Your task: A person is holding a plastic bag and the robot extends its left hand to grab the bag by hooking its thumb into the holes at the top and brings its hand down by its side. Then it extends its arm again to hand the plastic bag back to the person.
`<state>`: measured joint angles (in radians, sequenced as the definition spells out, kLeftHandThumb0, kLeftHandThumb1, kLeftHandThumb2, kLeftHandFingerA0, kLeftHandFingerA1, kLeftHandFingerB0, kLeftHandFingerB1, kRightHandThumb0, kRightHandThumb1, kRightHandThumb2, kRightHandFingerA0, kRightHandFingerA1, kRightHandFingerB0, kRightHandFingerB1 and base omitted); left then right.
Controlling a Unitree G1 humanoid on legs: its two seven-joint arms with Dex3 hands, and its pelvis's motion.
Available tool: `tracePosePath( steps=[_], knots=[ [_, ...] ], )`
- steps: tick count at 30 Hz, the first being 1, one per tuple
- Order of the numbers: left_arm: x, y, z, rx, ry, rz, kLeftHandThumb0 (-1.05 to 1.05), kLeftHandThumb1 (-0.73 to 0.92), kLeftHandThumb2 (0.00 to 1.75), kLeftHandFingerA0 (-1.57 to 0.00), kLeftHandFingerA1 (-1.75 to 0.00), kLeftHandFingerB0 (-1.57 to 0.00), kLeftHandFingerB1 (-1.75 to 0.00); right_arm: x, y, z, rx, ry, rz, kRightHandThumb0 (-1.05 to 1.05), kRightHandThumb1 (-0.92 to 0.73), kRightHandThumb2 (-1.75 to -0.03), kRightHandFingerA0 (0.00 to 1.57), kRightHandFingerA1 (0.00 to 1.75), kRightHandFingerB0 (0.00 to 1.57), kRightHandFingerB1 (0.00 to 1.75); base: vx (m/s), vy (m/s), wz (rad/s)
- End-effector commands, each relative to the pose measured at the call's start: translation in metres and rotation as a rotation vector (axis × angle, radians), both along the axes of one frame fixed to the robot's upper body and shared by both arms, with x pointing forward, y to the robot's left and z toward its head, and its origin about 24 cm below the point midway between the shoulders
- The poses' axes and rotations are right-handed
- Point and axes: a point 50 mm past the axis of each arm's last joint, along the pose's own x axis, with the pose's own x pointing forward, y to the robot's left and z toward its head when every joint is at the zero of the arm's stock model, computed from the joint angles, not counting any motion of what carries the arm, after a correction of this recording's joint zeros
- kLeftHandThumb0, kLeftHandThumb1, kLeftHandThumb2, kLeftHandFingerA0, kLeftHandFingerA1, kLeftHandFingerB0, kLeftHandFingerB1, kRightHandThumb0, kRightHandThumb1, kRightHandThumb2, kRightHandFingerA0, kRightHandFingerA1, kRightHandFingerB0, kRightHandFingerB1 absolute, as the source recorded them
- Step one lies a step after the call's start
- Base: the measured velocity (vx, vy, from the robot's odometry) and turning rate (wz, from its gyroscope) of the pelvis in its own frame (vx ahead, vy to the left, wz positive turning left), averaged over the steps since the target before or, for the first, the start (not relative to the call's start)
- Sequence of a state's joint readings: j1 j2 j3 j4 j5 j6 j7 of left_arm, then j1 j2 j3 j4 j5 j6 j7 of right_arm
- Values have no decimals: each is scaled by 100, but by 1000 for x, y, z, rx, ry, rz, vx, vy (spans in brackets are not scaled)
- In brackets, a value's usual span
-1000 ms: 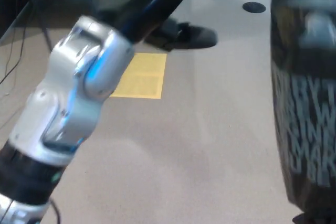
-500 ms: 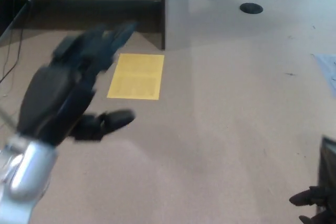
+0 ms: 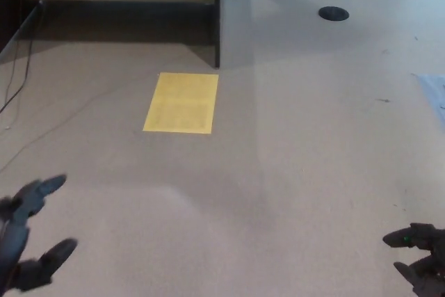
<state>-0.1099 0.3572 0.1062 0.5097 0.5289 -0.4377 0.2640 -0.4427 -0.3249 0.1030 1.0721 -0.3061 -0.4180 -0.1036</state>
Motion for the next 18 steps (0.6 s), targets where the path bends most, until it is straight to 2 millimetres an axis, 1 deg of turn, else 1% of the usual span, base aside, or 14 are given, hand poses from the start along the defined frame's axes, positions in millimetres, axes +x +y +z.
tracePosePath(
  steps=[1, 2, 3, 5, 6, 9, 10, 11, 12, 14, 15, 16, 17, 18],
  knots=[
    [-2, 37, -6, 10, -50, 126, -52, 53, 85, -34, -49, -32, -47, 13, -3, 12, 34, -43, -73, -28, -64, -60, 80, 60, 61, 42, 0, 0, 0],
    [1, 39, -4, -1, -28, 121, -53, 54, 86, -31, -49, -31, -46, 15, -3, 14, 35, -50, -79, -28, -64, -60, 79, 54, 61, 42, 0, 0, 0],
    [3, 39, -4, -7, -20, 120, -54, 54, 86, -33, -49, -31, -46, 17, -3, 16, 33, -55, -80, -28, -64, -59, 77, 50, 61, 42, 0, 0, 0],
    [7, 42, -4, -30, 1, 129, -56, 55, 87, -33, -49, -31, -46, 20, -2, 19, 28, -61, -77, -30, -65, -58, 74, 47, 59, 40, 0, 0, 0],
    [9, 43, -5, -72, 24, 136, -56, 55, 86, -37, -50, -30, -45, 22, -2, 21, 46, -70, -75, -27, -65, -60, 76, 49, 59, 42, 0, 0, 0],
    [12, 45, -9, -167, 71, 145, -57, 55, 86, -36, -50, -28, -44, 22, -3, 21, 58, -70, -79, -27, -65, -60, 76, 49, 58, 41, 0, 0, 0],
    [12, 46, -10, -189, 82, 144, -56, 55, 86, -35, -49, -27, -44, 22, -3, 21, 55, -71, -73, -29, -66, -59, 73, 47, 57, 40, 0, 0, 0],
    [9, 47, -13, -216, 96, 148, -54, 54, 85, -37, -50, -27, -44, 19, -4, 18, 49, -55, -69, -37, -57, -78, 68, 58, 51, 51, 0, 0, 0],
    [8, 47, -15, -224, 103, 151, -54, 53, 83, -35, -49, -28, -44, 18, -4, 17, 47, -49, -67, -37, -57, -78, 66, 57, 51, 51, 0, 0, 0],
    [4, 48, -18, -223, 113, 151, -53, 53, 83, -35, -49, -28, -44, 15, -4, 13, 49, -43, -63, -37, -57, -79, 67, 58, 51, 51, 0, 0, 0],
    [5, 48, -18, -229, 114, 150, -53, 53, 83, -36, -50, -28, -44, 15, -3, 13, 56, -50, -65, -28, -66, -60, 75, 48, 54, 40, 0, 0, 0],
    [5, 48, -18, -233, 114, 149, -53, 53, 83, -36, -50, -28, -44, 14, -3, 13, 59, -53, -66, -28, -66, -60, 75, 48, 54, 40, 0, 0, 0],
    [-7, 50, -26, -247, 140, 155, -53, 53, 83, -36, -49, -28, -44, 5, -3, 3, 68, -31, -62, -38, -57, -77, 66, 58, 46, 49, 0, 0, 0],
    [-11, 51, -29, -248, 147, 153, -52, 52, 83, -36, -50, -28, -44, 2, -3, -1, 58, -9, -64, -35, -68, -60, 72, 45, 38, 35, 0, 0, 0]
  ],
)
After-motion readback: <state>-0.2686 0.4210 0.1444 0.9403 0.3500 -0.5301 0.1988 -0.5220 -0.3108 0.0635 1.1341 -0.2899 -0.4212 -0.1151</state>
